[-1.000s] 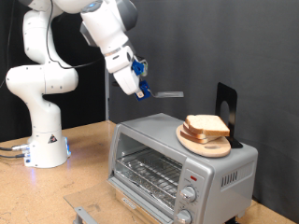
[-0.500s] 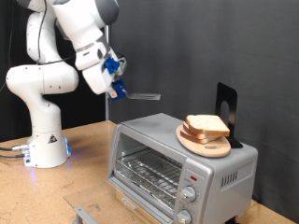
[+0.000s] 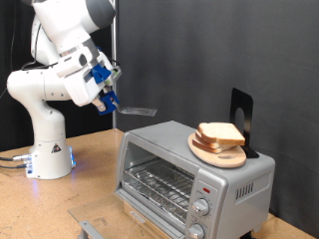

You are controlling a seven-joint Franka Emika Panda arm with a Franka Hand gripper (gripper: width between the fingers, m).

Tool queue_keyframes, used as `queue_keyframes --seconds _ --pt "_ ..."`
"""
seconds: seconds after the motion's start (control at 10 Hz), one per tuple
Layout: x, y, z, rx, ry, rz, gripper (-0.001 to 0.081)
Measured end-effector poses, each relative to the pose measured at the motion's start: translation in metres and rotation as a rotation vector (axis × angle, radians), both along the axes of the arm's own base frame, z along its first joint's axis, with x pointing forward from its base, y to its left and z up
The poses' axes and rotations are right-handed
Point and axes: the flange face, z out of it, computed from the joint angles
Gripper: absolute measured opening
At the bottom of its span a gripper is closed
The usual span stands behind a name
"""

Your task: Make a piece of toast with the oven

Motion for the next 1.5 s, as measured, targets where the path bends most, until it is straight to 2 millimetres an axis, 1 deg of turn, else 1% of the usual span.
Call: queue_keyframes --seconds 0.1,0.3,0.5,0.7,0.9,1.1,1.3,1.5 --pt "0.009 -0.004 -0.004 0.001 -0.002 0.001 0.0448" --pt "0.022 -0.005 -0.009 0.017 0.011 0.026 0.0448" --pt "0.021 -0.004 -0.012 -0.009 0.036 0.022 0.0448" --pt "0.027 0.015 -0.008 -0.068 0.097 -0.021 0.0449" --pt "0.042 0.035 0.002 -0.079 0.110 -0.054 0.0449" --pt "0.058 0.049 0.009 -0.099 0.123 -0.059 0.0449" --pt "0.071 0.059 0.009 -0.129 0.148 -0.054 0.0449" --pt "0.083 0.067 0.004 -0.150 0.176 -0.059 0.0449"
